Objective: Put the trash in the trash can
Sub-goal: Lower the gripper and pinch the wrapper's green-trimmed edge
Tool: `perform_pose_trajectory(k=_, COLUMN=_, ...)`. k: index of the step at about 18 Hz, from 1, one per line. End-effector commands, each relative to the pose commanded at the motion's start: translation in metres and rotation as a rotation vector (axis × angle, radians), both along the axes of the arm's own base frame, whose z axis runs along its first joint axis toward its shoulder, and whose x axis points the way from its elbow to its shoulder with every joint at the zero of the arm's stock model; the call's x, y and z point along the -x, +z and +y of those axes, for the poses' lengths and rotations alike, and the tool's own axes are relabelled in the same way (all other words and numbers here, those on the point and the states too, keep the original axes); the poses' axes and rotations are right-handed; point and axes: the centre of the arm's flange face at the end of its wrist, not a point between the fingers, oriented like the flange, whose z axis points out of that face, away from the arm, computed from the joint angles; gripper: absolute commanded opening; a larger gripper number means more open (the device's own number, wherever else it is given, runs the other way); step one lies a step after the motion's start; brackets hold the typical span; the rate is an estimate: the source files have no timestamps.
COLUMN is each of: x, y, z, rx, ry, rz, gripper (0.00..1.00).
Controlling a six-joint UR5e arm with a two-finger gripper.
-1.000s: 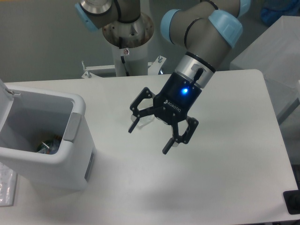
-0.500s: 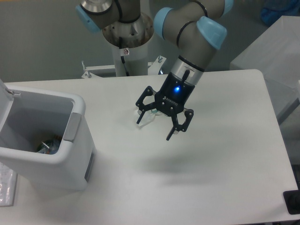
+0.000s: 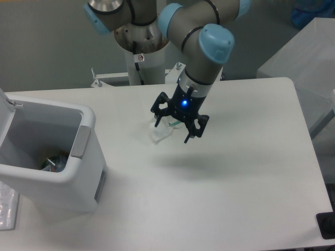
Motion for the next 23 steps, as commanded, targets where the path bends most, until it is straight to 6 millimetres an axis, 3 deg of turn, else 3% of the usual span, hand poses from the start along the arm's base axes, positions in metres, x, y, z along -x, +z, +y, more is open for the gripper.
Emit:
perform_pose_trajectory(k=12, x=-0.011, y=-0.013, z=0.001, rx=0.106, ry=-0.044, rz=0.021, gripper=0.98)
perform_pose_trajectory(k=17, x=-0.022, y=-0.033, z=-0.001, rx=0.174, ry=-0.070, rz=0.021, gripper=0.98)
perform_pose_trajectory(k=23, x=-0.033, y=-0.054, z=0.010, rx=0.255, ry=-0.121, rz=0.032, gripper=0.98)
